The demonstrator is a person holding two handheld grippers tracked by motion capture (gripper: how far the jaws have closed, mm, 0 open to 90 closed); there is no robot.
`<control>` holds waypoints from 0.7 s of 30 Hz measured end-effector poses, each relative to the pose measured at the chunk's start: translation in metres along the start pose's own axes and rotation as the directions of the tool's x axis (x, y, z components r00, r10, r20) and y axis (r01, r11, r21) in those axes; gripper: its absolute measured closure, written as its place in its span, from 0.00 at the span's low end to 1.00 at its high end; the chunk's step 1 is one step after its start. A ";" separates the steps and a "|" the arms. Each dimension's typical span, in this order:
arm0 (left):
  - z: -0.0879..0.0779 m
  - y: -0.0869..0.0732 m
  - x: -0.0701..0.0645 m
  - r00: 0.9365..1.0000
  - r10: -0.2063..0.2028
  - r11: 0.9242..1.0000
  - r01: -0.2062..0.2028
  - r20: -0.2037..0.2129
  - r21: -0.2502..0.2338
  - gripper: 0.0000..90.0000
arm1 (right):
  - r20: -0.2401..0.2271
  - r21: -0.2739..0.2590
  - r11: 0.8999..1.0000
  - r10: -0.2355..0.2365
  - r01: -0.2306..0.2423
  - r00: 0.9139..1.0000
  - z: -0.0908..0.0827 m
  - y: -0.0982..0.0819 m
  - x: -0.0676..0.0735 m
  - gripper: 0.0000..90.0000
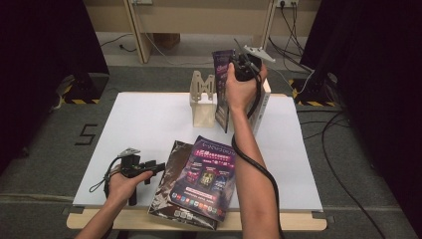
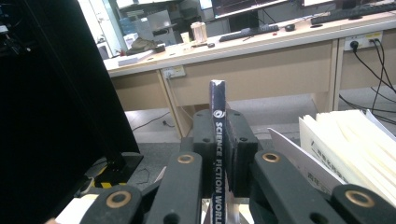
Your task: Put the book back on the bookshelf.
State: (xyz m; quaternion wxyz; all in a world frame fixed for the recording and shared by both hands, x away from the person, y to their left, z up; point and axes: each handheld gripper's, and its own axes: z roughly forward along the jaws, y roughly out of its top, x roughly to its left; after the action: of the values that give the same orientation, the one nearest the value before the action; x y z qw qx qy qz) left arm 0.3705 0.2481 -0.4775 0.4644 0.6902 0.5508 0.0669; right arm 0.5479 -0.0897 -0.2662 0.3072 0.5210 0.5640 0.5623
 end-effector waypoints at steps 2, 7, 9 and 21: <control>0.000 0.000 0.000 1.000 -0.002 1.000 0.002 -0.003 0.002 0.52 | 0.001 0.001 1.000 -0.001 0.001 1.000 0.001 0.001 0.001 0.94; 0.001 -0.001 0.001 1.000 -0.003 1.000 0.003 -0.005 0.003 0.52 | 0.012 -0.007 1.000 -0.010 0.010 1.000 0.004 0.001 0.000 0.94; 0.001 -0.001 0.001 1.000 -0.001 1.000 0.001 -0.004 0.005 0.52 | 0.024 -0.011 1.000 -0.019 0.019 1.000 0.006 -0.001 0.000 0.94; 0.002 -0.003 0.001 1.000 0.001 1.000 -0.001 -0.001 0.011 0.52 | 0.048 -0.014 0.999 -0.044 0.045 0.998 0.009 -0.014 0.001 0.94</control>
State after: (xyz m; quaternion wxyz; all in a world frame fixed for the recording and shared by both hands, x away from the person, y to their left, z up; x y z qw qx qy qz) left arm 0.3700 0.2479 -0.4816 0.4603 0.6931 0.5510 0.0646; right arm 0.5529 -0.0838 -0.2811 0.3369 0.5193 0.5635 0.5470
